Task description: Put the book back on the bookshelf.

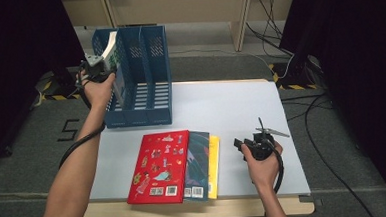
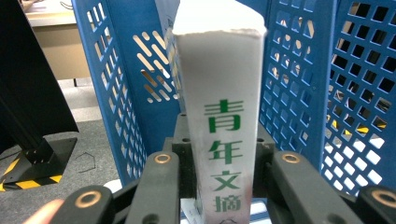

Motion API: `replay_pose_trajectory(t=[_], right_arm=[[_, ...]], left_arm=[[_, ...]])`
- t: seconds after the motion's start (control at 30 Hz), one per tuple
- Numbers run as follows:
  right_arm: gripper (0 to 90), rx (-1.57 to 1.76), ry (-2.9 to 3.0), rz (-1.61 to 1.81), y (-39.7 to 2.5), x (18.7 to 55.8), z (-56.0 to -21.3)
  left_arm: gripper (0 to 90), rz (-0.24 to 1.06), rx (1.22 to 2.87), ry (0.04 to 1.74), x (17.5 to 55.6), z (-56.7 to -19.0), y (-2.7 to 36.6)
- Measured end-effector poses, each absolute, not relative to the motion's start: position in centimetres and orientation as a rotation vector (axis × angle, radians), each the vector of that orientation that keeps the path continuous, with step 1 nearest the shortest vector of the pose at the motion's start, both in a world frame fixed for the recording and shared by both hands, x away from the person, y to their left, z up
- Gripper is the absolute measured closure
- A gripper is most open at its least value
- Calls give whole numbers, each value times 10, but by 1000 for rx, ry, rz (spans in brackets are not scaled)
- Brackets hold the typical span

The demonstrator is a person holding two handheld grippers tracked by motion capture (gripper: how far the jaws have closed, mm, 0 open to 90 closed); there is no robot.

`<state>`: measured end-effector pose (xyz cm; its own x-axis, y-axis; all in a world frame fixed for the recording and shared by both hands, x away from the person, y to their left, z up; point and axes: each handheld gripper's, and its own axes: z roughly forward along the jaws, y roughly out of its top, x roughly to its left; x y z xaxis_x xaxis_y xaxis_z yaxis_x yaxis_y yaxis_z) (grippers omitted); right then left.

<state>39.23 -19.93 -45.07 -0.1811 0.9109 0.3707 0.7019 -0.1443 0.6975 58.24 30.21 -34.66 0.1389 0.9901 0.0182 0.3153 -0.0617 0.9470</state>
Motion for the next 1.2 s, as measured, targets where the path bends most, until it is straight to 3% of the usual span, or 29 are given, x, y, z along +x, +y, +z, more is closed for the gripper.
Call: replay_pose_trajectory(t=[0.3,0.7,1.2], right_arm=[[542,1823,1874,1232,-199,392,-450],[539,1829,1873,1238,-197,392,-450],[537,1824,1885,1243,-193,391,-450]], left_arm=[[691,972,1535,1310,579,-348,302],[509,929,1513,1342,569,-350,302],[429,906,1518,1340,548,-351,310]])
